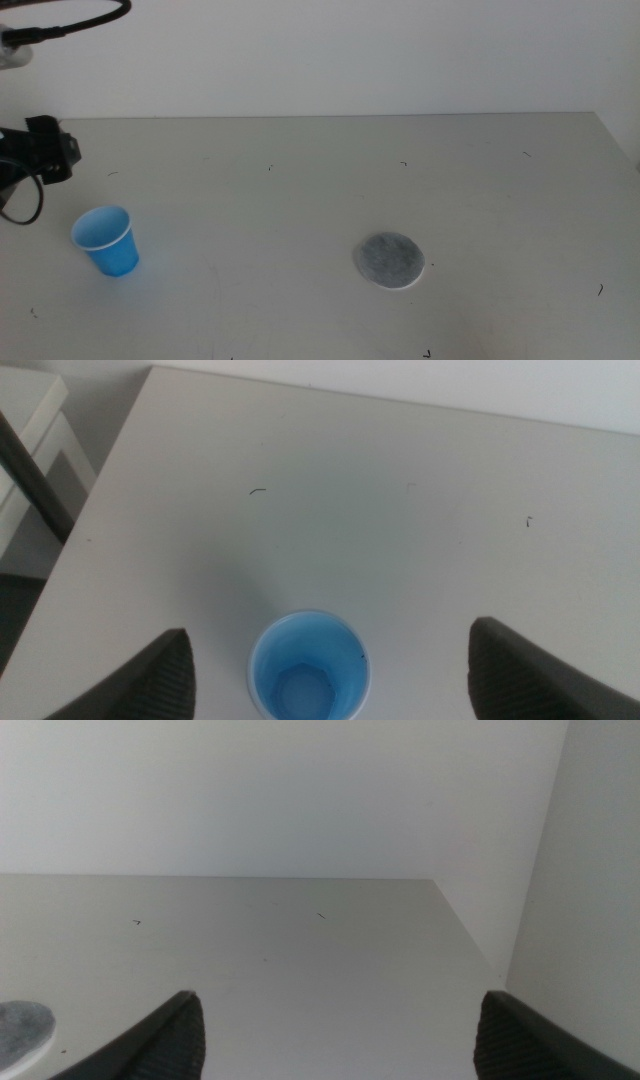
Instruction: Place an empty cup on a cup mat.
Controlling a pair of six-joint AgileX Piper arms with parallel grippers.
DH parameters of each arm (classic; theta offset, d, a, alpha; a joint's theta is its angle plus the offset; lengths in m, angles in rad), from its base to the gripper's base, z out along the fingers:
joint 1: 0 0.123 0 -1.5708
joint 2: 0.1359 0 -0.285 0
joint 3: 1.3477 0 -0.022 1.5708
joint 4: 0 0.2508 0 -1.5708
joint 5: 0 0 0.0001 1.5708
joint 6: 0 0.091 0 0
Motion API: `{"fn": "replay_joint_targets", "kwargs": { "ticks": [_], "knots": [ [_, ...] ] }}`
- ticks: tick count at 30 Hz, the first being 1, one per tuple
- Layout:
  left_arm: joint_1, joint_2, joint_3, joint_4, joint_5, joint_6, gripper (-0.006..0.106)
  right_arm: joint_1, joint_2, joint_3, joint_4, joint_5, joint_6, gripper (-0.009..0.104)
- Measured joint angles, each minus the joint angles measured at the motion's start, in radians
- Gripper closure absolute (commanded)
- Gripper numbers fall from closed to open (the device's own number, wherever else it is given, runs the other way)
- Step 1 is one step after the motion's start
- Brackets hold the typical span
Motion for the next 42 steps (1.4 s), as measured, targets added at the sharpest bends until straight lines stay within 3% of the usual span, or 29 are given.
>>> {"fn": "replay_joint_targets", "kwargs": {
  "ticks": [10, 25, 42],
  "knots": [
    [0.0, 0.247, -0.097, 0.0, 0.055, -0.01, -0.004, 0.0, 0.0, 0.0, 0.0, 0.0, 0.0, 0.001],
    [0.056, 0.303, -0.116, -0.018, 0.132, -0.003, -0.004, 0.0, 0.0, 0.0, 0.0, 0.0, 0.0, 0.001],
    [0.157, 0.604, -0.21, -0.159, 0.138, 0.312, -0.004, 0.0, 0.0, 0.0, 0.0, 0.0, 0.0, 0.001]
  ]
}}
